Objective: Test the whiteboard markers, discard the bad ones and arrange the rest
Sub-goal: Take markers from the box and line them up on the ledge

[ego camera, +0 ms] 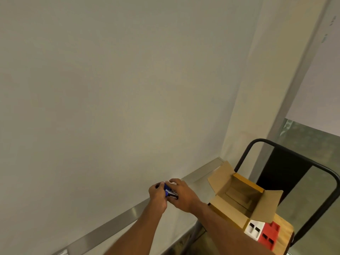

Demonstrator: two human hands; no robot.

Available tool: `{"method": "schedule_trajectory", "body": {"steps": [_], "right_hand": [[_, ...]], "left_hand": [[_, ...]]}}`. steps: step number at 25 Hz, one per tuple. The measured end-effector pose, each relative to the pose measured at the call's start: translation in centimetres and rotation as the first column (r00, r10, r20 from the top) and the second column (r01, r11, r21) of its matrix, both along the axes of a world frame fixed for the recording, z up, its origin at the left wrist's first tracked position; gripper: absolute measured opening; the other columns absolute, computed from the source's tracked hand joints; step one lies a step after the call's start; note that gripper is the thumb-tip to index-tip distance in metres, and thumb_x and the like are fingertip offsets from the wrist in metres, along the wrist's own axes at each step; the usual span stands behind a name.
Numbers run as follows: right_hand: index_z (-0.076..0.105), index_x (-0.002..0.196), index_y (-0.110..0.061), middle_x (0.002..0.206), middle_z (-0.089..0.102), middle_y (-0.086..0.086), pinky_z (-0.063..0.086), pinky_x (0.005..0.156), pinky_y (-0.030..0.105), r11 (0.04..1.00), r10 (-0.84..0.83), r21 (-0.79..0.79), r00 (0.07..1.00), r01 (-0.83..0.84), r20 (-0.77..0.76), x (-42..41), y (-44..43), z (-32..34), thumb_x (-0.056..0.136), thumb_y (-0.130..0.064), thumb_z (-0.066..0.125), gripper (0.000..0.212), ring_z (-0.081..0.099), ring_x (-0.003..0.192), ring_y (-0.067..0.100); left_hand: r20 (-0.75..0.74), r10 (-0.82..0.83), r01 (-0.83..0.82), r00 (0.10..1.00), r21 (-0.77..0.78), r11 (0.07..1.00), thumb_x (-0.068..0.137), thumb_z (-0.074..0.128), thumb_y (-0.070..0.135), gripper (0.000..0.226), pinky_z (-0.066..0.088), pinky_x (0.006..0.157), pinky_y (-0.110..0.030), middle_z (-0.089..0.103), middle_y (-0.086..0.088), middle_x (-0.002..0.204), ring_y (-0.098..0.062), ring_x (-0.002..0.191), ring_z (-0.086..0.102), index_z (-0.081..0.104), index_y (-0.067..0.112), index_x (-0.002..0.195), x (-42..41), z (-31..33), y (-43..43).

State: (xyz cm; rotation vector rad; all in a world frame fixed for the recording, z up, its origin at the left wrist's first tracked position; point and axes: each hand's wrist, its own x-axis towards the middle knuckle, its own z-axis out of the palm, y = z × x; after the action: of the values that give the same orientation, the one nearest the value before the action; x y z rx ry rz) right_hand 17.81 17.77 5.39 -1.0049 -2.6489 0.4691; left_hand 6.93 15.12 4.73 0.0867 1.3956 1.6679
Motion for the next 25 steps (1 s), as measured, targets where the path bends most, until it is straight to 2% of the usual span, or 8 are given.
{"method": "schedule_trajectory", "body": {"steps": [2,5,8,11,14,19,22,25], "right_hand": [[0.04,0.139,-0.029,0.138,0.046,-0.003,0.041,0.102,0.032,0.999,-0.017,-0.028,1.0,0.017,0.003,-0.5,-0.8,-0.1,0.088,-0.045,0.054,0.056,0.043,0.122,0.017],[0.047,0.134,-0.028,0.128,0.053,-0.006,0.043,0.098,0.031,0.973,-0.188,-0.151,0.98,0.175,-0.072,-0.7,-1.8,-0.3,0.087,-0.055,0.051,0.054,0.049,0.115,0.013],[0.056,0.125,-0.02,0.119,0.059,0.001,0.05,0.09,0.029,0.807,-0.511,-0.471,0.823,0.358,-0.25,-1.3,-2.5,-0.3,0.092,-0.047,0.051,0.043,0.057,0.101,0.013],[0.056,0.113,-0.017,0.109,0.064,0.008,0.055,0.079,0.033,0.518,-0.72,-0.83,0.63,0.207,-0.292,-2.4,-3.0,0.2,0.097,-0.042,0.044,0.032,0.062,0.093,0.018],[0.052,0.11,-0.012,0.104,0.065,0.013,0.057,0.066,0.033,0.358,-0.778,-0.933,0.543,-0.033,-0.317,-3.6,-3.3,1.1,0.1,-0.036,0.041,0.028,0.066,0.09,0.024],[0.053,0.106,-0.005,0.092,0.064,0.013,0.056,0.055,0.026,0.437,-0.748,-0.894,0.512,-0.099,-0.422,-4.6,-3.2,1.4,0.099,-0.021,0.047,0.019,0.067,0.078,0.023],[0.054,0.104,-0.005,0.091,0.065,0.014,0.056,0.054,0.024,0.492,-0.718,-0.867,0.524,-0.082,-0.457,-4.6,-2.8,0.9,0.097,-0.017,0.05,0.015,0.067,0.076,0.022],[0.052,0.102,-0.01,0.094,0.062,0.013,0.055,0.056,0.025,0.521,-0.679,-0.849,0.558,-0.094,-0.478,-4.8,-2.7,0.6,0.096,-0.015,0.051,0.007,0.065,0.077,0.022]], "left_hand": [[0.023,0.037,-0.037,0.999,0.003,0.999,0.095,0.05,0.002,0.012,0.054,0.074,-0.043,0.059,-0.016,0.083,-0.03,0.073,0.06,0.056,-0.006,0.1,-0.6,-0.2,-1.1],[0.096,0.13,-0.132,0.987,0.013,0.991,0.095,0.05,0.003,0.011,0.052,0.085,-0.052,0.06,-0.024,0.097,-0.033,0.077,0.061,0.053,-0.006,0.099,-1.7,-0.5,-2.4],[0.167,0.213,-0.222,0.963,0.038,0.974,0.095,0.048,0.003,0.008,0.049,0.089,-0.055,0.057,-0.025,0.102,-0.033,0.076,0.062,0.05,-0.002,0.101,-2.7,-0.3,-3.3],[0.198,0.271,-0.289,0.942,0.067,0.955,0.096,0.047,0.004,0.009,0.05,0.089,-0.053,0.056,-0.024,0.104,-0.032,0.076,0.062,0.048,0.001,0.105,-3.2,0.2,-4.0],[0.207,0.32,-0.346,0.925,0.106,0.932,0.097,0.045,0.005,0.014,0.05,0.086,-0.051,0.055,-0.022,0.107,-0.036,0.088,0.06,0.047,0.003,0.111,-3.5,0.5,-4.7],[0.199,0.354,-0.383,0.914,0.136,0.914,0.096,0.042,-0.001,0.022,0.05,0.082,-0.051,0.055,-0.024,0.112,-0.033,0.082,0.061,0.053,0.0,0.116,-3.8,0.9,-5.5],[0.166,0.361,-0.381,0.918,0.109,0.918,0.096,0.044,-0.001,0.019,0.051,0.079,-0.049,0.054,-0.023,0.114,-0.036,0.093,0.057,0.054,-0.001,0.112,-3.7,1.4,-6.0],[0.139,0.396,-0.412,0.908,0.121,0.903,0.091,0.057,0.003,0.022,0.057,0.065,-0.042,0.054,-0.021,0.108,-0.034,0.09,0.059,0.052,-0.001,0.112,-2.9,1.8,-6.7]]}}
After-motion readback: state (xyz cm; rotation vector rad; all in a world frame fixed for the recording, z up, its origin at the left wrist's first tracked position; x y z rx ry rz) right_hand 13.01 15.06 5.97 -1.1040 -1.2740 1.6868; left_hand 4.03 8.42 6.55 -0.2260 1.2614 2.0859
